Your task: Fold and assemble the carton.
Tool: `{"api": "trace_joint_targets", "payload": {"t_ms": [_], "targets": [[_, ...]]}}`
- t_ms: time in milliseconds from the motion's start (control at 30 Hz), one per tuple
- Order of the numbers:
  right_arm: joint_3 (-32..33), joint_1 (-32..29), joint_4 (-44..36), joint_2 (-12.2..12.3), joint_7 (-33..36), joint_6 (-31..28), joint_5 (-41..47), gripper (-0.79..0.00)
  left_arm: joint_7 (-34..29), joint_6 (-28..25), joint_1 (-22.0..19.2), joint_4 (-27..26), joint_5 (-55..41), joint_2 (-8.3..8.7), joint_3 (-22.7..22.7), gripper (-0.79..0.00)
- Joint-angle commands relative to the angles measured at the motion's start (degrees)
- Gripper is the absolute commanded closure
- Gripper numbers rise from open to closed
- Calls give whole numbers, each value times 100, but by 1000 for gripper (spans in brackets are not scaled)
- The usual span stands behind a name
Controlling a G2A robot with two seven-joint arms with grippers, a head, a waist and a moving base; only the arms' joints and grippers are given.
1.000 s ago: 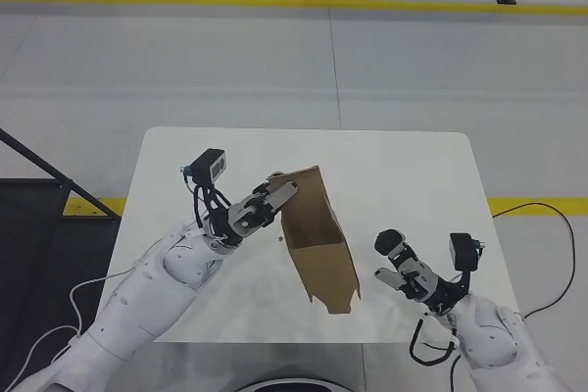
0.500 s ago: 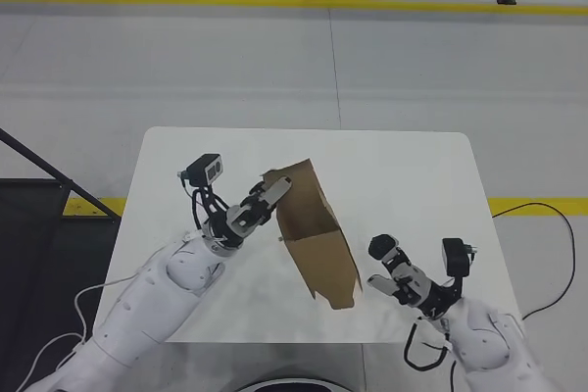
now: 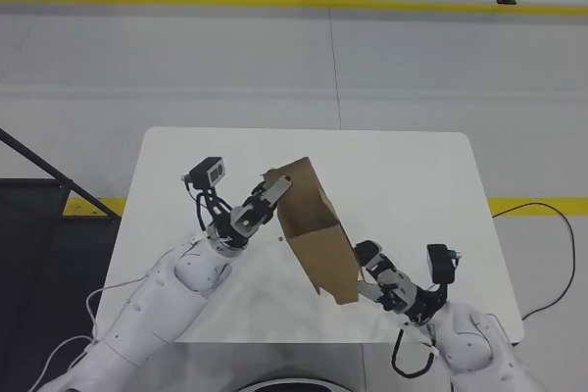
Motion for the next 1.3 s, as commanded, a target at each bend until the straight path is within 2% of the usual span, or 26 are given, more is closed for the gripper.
{"api": "trace_joint_targets", "payload": {"t_ms": [0, 33, 167, 600, 933, 1133, 1267], "targets": [[-53, 2, -36, -14, -8, 18, -89, -576, -15, 6, 13, -4, 52, -31, -4, 0], [-74, 2, -49, -21, -26, 26, -122, -579, -14, 2, 18, -9, 65, -44, -11, 0], [-131, 12, -74, -44, -112, -11, -165, -489, -41, -4, 39, 2, 110, -91, -49, 0], [-175, 26, -127, -91, -273, -77, -148, -440, -190, -4, 113, 24, 78, -212, -178, 0], [-169, 12, -142, -135, -471, 8, -154, -348, -321, -4, 154, 21, 83, -292, -270, 0], [-172, 18, -128, -154, -492, 9, -156, -283, -381, -4, 191, -2, 87, -334, -325, 0], [-166, 25, -125, -166, -506, 6, -161, -191, -419, -4, 214, -13, 79, -360, -363, 0]]}}
